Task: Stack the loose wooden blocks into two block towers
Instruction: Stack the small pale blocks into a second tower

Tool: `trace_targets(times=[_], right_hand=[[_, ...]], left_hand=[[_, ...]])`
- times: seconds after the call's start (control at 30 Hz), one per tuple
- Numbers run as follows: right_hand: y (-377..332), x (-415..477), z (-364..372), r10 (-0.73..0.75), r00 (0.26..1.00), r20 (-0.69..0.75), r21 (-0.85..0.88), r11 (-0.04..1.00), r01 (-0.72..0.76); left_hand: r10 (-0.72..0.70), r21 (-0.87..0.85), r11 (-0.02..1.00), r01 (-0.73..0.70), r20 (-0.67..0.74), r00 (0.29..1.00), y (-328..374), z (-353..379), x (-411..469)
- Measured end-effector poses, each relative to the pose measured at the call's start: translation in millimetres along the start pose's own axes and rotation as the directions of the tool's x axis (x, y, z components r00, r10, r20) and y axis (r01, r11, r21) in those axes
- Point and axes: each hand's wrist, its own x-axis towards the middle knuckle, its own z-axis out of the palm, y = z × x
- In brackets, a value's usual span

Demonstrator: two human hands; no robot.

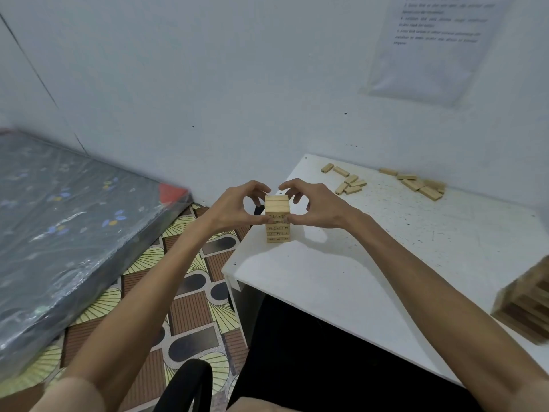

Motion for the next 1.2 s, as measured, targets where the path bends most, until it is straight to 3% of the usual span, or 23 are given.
trace_targets(times=[0.67,0.83,1.2], right_hand=[[-8.0,-5.7,-2.5,0.039,0.999,0.024,0.000,0.999,-0.039],[-14.7,-13.5,-10.9,0.058,0.998,-0.028,-0.018,0.998,-0.058],[-9.0,-51.5,-49.0,0.167,0.974,-0.152,-0.138,0.972,-0.189]], left_hand=[[-0.014,-0.030,0.999,0.014,0.009,1.000,5.4,-0.8,-4.6],[-0.014,0.013,1.000,0.014,-0.012,1.000,13.5,-8.8,-0.2],[0.194,0.136,0.972,-0.193,0.007,0.981,78.5,-8.9,38.7]])
